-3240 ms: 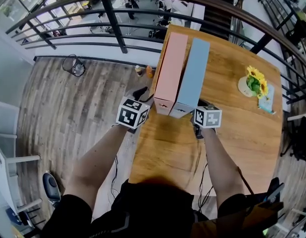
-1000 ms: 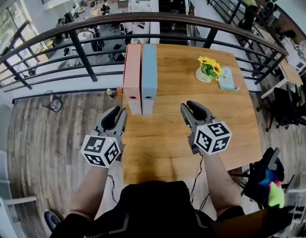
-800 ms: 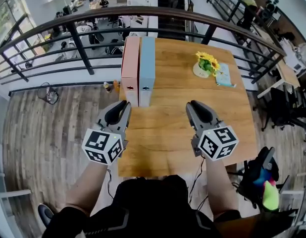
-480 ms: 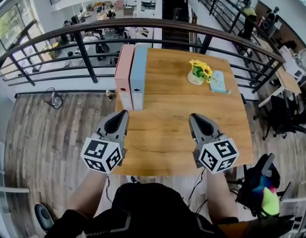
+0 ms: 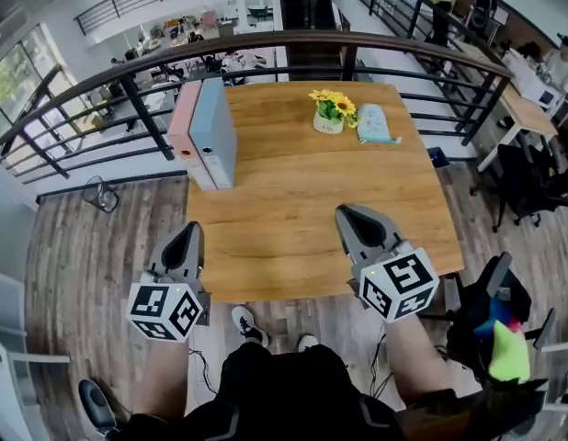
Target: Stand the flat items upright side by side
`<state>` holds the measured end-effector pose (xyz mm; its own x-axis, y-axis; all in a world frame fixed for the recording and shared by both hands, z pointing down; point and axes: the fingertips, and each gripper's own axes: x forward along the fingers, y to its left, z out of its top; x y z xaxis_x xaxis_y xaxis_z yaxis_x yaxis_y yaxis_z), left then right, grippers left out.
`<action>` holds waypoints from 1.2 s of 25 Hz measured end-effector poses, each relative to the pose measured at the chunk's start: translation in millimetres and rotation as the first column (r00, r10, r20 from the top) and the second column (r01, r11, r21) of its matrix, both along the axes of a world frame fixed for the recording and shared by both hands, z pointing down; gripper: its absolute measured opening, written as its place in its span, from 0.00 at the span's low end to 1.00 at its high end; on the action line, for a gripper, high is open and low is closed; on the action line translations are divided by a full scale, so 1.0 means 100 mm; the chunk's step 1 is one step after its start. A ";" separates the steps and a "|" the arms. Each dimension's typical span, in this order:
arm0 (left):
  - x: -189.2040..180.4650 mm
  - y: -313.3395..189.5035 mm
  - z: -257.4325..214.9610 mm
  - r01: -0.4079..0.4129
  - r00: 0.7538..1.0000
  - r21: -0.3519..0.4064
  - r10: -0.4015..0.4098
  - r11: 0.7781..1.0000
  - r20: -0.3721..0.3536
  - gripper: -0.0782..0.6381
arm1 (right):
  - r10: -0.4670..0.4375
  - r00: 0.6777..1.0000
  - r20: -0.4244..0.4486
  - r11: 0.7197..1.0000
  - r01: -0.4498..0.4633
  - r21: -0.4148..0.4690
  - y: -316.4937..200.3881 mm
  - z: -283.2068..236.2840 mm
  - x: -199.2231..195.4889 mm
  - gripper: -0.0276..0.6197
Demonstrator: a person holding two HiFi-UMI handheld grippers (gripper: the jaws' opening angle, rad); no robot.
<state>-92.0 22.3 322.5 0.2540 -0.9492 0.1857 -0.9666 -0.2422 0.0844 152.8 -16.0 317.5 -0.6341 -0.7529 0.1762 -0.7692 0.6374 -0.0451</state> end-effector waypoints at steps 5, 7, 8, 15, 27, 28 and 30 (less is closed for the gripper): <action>0.14 0.37 -0.35 0.013 0.999 0.057 -0.015 0.998 0.033 0.15 | -0.023 0.999 0.027 1.000 0.023 -0.007 0.24 -0.19 -0.02 0.07; 0.21 0.46 -0.51 -0.038 0.999 0.096 0.035 0.995 0.038 0.15 | -0.030 0.999 0.045 1.000 0.031 -0.006 0.34 -0.32 -0.05 0.07; 0.20 0.50 -0.58 -0.057 0.998 0.108 0.052 0.993 0.046 0.15 | -0.038 0.998 0.056 0.999 0.038 0.001 0.39 -0.38 -0.11 0.07; -0.19 0.74 -0.65 -0.059 0.998 0.089 0.057 0.994 0.019 0.15 | -0.029 0.998 0.063 0.999 0.030 -0.016 0.59 -0.32 -0.44 0.06; -0.47 0.82 -0.60 -0.030 1.000 0.094 0.029 0.995 0.010 0.15 | 0.029 0.999 0.039 1.000 -0.029 -0.002 0.66 -0.29 -0.63 0.06; -0.48 0.82 -0.61 -0.031 0.999 0.097 0.030 0.995 0.011 0.15 | 0.032 0.999 0.036 0.999 -0.032 0.000 0.66 -0.30 -0.63 0.06; -0.48 0.80 -0.63 -0.034 0.999 0.099 0.033 0.994 0.009 0.15 | 0.038 0.999 0.033 0.999 -0.038 0.000 0.66 -0.31 -0.62 0.06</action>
